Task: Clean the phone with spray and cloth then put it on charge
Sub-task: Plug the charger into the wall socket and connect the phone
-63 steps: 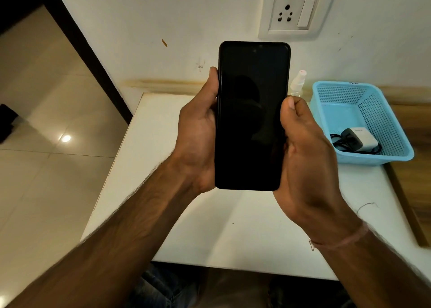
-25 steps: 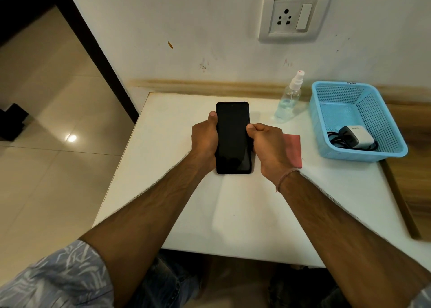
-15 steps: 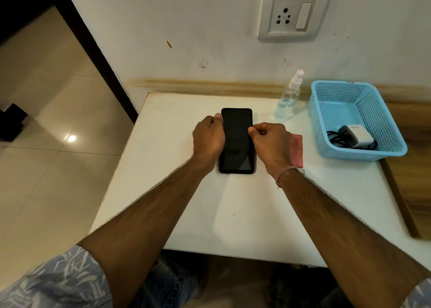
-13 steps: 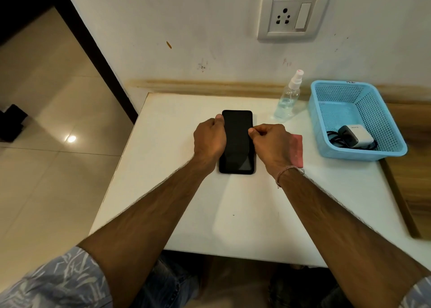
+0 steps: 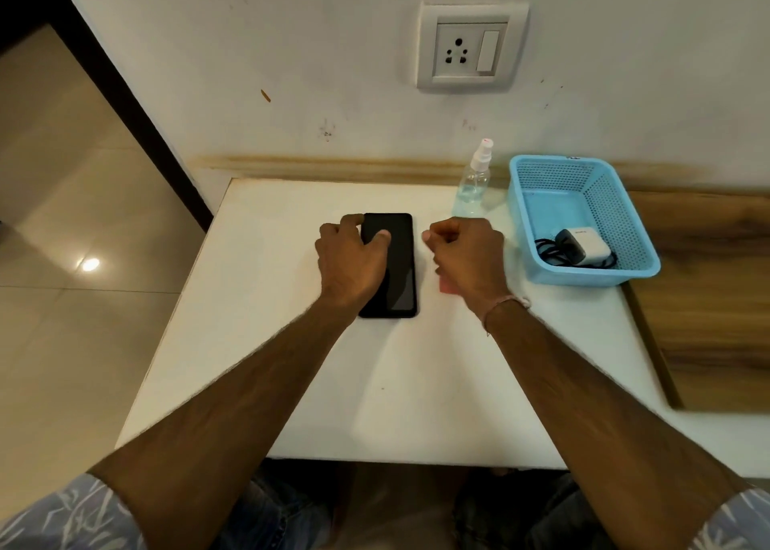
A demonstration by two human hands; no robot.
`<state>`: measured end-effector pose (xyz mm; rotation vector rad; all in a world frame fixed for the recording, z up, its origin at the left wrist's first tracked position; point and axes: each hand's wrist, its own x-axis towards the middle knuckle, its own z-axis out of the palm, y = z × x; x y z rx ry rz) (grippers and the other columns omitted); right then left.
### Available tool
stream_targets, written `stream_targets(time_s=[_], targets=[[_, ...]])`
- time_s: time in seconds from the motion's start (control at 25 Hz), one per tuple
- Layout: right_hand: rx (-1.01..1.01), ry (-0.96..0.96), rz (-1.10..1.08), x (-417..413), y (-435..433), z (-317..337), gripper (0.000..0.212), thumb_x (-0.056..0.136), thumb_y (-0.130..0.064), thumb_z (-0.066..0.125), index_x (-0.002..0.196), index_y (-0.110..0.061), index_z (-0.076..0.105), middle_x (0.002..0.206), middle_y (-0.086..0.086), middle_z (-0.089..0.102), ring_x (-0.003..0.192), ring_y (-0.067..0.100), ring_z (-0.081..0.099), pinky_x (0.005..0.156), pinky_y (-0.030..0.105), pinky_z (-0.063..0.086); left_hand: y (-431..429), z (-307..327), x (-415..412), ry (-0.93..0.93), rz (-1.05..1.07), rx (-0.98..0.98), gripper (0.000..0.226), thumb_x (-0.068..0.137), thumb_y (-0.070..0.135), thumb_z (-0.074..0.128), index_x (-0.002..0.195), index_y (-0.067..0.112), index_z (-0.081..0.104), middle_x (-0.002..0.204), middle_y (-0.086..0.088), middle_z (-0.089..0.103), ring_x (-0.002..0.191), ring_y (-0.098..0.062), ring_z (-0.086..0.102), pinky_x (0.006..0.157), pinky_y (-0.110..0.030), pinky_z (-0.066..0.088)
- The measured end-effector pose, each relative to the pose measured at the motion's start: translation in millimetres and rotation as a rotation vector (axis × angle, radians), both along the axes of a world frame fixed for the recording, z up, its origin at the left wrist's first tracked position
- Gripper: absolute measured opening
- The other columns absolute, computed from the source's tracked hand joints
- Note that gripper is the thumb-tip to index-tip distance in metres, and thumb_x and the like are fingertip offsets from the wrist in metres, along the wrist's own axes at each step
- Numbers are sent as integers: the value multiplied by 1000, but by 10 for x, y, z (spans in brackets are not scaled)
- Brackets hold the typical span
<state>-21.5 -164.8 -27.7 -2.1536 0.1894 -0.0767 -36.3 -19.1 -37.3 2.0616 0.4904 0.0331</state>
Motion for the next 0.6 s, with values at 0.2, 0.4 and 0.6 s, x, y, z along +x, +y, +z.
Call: stream_targets(time_s=[0.2, 0.4, 0.6], targets=[[48, -131, -75, 204, -883, 399, 13, 79, -21, 70, 90, -17, 75, 70, -4, 71, 60, 10, 68, 61, 27, 57, -595, 407, 12, -247, -251, -31, 24, 92, 24, 66, 113, 13, 65, 105, 1, 66, 93, -13, 60, 82, -22, 49], [-647, 207, 261, 476, -1775, 698, 44, 79, -8, 71, 121, -20, 64, 114, -1, 69, 101, 14, 63, 88, 23, 45, -1472, 779, 417, -194, -748, 206, 18, 90, 22, 66, 96, 5, 69, 94, -5, 71, 91, -21, 64, 68, -25, 46], [-994, 447, 574, 582, -1893, 673, 73, 73, -19, 79, 139, -21, 48, 136, 0, 55, 121, 21, 53, 101, 35, 45, -1921, 643, 691, -16, -1067, 784, 27, 89, 40, 64, 104, 19, 55, 87, 4, 49, 100, -20, 47, 109, -47, 33]])
